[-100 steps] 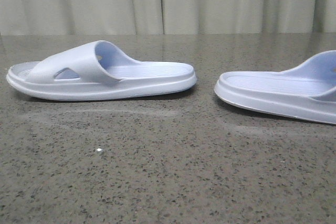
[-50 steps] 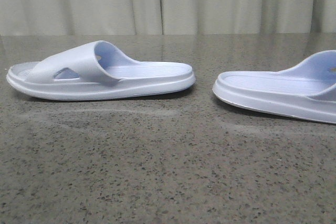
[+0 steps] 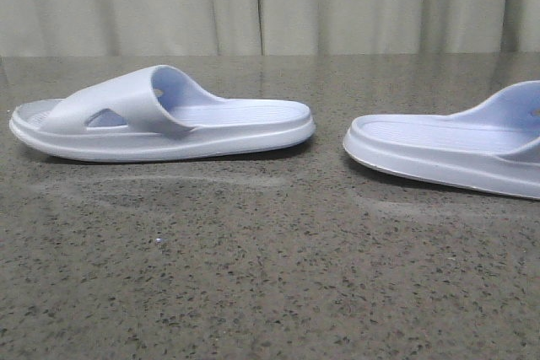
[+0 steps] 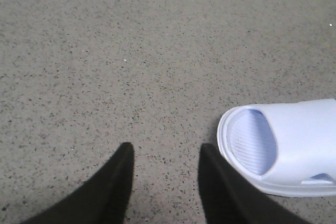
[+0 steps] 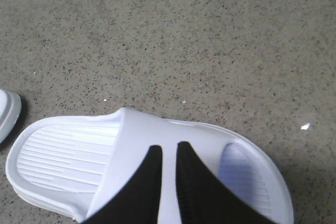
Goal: Insert blue slippers together front up
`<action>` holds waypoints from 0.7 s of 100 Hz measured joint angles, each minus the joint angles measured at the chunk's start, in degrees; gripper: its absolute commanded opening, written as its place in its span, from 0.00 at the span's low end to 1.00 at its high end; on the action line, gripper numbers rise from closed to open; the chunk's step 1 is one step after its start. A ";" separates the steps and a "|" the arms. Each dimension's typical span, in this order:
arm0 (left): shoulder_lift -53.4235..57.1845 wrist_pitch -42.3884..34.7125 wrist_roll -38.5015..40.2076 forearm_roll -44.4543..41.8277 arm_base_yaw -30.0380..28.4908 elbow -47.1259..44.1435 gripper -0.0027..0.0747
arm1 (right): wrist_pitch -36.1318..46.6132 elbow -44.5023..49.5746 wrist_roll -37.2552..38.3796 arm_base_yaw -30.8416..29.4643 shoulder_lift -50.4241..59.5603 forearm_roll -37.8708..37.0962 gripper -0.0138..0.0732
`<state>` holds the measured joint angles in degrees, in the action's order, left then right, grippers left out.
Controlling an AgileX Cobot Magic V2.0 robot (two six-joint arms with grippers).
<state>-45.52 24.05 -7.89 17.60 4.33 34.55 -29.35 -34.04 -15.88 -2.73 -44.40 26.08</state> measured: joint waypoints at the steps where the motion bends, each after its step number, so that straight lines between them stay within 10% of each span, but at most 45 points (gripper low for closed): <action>1: -0.26 0.00 -0.24 0.36 0.00 0.00 0.56 | -0.13 -0.17 0.00 -0.26 0.00 -0.15 0.35; 36: -5.33 0.22 -1.35 2.86 0.00 0.95 0.55 | -9.80 -2.68 1.23 -14.31 -0.84 -7.57 0.40; 70: -9.45 0.28 -1.65 3.32 0.00 3.43 0.55 | -14.71 -2.95 1.47 -15.05 -8.46 -7.36 0.49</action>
<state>-54.97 24.33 -9.54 20.92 4.33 37.98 -44.06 -36.99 -14.41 -17.78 -52.86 18.72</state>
